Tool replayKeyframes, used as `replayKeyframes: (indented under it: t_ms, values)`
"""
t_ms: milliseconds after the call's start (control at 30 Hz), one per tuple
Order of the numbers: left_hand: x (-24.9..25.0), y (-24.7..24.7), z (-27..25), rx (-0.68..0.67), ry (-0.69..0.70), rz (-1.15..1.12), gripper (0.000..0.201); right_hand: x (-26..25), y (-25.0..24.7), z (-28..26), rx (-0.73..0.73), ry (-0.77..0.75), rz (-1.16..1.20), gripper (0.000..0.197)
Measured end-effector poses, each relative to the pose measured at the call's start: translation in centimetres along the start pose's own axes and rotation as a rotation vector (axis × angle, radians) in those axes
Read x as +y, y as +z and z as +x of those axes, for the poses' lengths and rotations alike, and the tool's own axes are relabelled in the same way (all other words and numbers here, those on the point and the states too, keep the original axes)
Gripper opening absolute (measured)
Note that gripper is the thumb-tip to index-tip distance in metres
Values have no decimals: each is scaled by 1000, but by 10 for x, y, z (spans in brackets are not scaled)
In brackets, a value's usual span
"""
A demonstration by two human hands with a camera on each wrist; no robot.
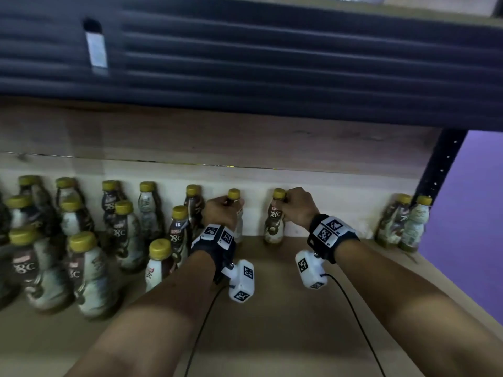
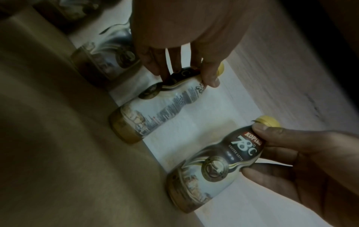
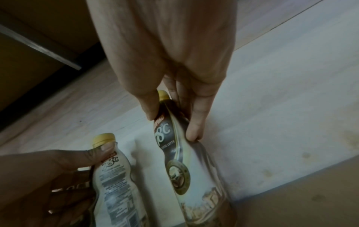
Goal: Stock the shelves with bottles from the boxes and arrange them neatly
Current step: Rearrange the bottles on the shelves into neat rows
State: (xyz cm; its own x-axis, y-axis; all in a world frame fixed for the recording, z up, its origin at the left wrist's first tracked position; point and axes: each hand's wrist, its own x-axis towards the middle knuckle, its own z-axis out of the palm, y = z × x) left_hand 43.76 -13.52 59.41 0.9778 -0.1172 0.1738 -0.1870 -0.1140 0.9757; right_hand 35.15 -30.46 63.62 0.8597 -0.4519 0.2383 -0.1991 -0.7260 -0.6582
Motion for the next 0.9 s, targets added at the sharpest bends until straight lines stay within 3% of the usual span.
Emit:
replayKeyframes:
  t_ms: [167, 300, 533, 733, 900]
  values:
    - [0, -8, 3, 77, 2, 6, 15, -7, 15, 5, -8, -4, 6, 22]
    - [1, -8, 2, 94, 13, 27, 17, -7, 23, 5, 9, -1, 12, 17]
    - [4, -2, 0, 126, 8, 1, 13, -13, 27, 13, 22, 59, -32, 28]
    - [5, -1, 5, 93, -8, 234, 25, -13, 30, 12, -10, 87, -30, 36]
    - [18, -1, 15, -22, -47, 246, 40, -18, 20, 16, -83, 90, -54, 46]
